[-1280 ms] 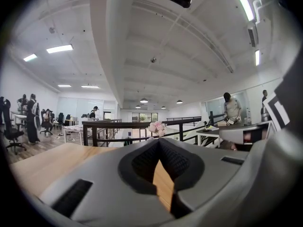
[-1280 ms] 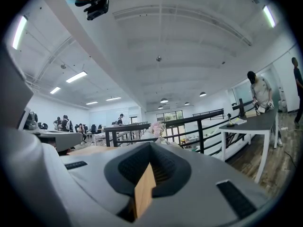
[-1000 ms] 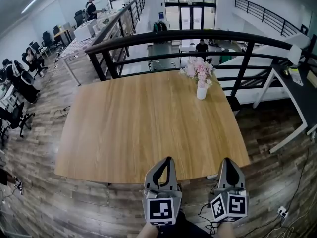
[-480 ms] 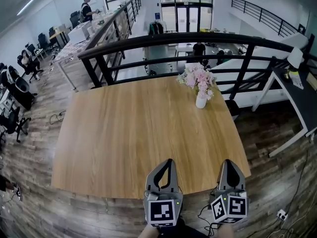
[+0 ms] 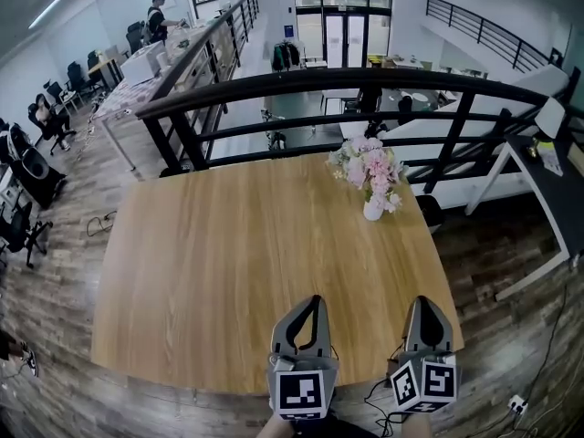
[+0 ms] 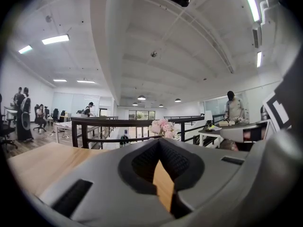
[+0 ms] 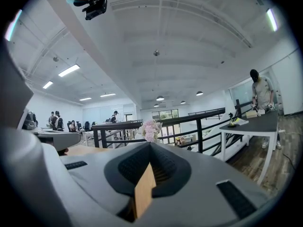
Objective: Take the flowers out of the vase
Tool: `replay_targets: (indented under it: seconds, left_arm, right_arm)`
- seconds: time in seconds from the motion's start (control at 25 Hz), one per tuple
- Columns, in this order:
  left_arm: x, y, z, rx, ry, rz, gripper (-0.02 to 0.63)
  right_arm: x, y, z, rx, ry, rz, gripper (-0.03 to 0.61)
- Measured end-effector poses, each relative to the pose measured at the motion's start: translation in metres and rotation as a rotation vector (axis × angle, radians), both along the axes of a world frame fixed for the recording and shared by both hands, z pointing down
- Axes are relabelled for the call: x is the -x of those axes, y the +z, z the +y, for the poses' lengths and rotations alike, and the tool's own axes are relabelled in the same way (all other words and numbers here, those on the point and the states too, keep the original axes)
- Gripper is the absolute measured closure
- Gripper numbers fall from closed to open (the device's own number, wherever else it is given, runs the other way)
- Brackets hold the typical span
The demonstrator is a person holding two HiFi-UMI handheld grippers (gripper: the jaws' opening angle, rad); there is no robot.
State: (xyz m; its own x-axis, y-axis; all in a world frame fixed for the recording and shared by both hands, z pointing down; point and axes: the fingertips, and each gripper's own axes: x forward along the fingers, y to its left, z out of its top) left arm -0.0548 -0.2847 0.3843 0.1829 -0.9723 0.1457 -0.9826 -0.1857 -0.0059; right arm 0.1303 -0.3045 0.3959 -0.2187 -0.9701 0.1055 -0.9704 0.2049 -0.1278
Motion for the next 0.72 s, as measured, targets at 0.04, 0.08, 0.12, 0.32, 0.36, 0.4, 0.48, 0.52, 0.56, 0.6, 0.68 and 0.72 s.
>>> replay_targets:
  seconds: [0.04, 0.08, 0.12, 0.32, 0.36, 0.4, 0.48, 0.52, 0.56, 0.6, 0.68, 0.72]
  left_arm:
    - [0.001, 0.0, -0.006, -0.001, 0.003, -0.003, 0.578]
    - [0.003, 0.0, -0.012, -0.001, 0.006, -0.004, 0.577]
    - [0.004, -0.001, -0.018, -0.001, 0.008, -0.002, 0.578]
    - [0.008, -0.004, -0.045, 0.0, 0.019, 0.01, 0.578]
    - [0.01, -0.003, -0.05, 0.008, 0.023, 0.01, 0.577]
    - [0.012, -0.001, -0.055, 0.011, 0.027, 0.009, 0.578]
    - [0.016, 0.002, -0.065, 0.014, 0.035, 0.014, 0.578]
    - [0.018, 0.002, -0.069, 0.016, 0.039, 0.018, 0.578]
    - [0.019, 0.003, -0.073, 0.016, 0.044, 0.02, 0.578]
    - [0.02, 0.003, -0.078, 0.012, 0.048, 0.018, 0.578]
    - [0.021, 0.003, -0.086, -0.002, 0.055, 0.016, 0.577]
    - [0.02, 0.004, -0.089, 0.006, 0.056, 0.02, 0.578]
  right_arm:
    - [0.001, 0.0, -0.006, 0.001, 0.002, 0.001, 0.569]
    - [0.002, -0.001, -0.012, 0.001, 0.005, 0.003, 0.569]
    - [0.002, -0.002, -0.018, 0.002, 0.007, 0.004, 0.569]
    - [0.002, -0.005, -0.046, 0.009, 0.028, 0.013, 0.569]
    - [0.002, -0.004, -0.051, 0.01, 0.034, 0.014, 0.569]
    - [0.004, -0.003, -0.056, 0.011, 0.04, 0.015, 0.569]
    - [0.006, -0.001, -0.065, 0.012, 0.051, 0.019, 0.569]
    - [0.007, 0.0, -0.069, 0.013, 0.057, 0.02, 0.569]
    - [0.008, 0.0, -0.073, 0.015, 0.061, 0.021, 0.569]
    - [0.009, 0.001, -0.076, 0.016, 0.066, 0.022, 0.569]
    - [0.01, 0.002, -0.083, 0.019, 0.072, 0.025, 0.569]
    - [0.01, 0.003, -0.086, 0.021, 0.073, 0.027, 0.569]
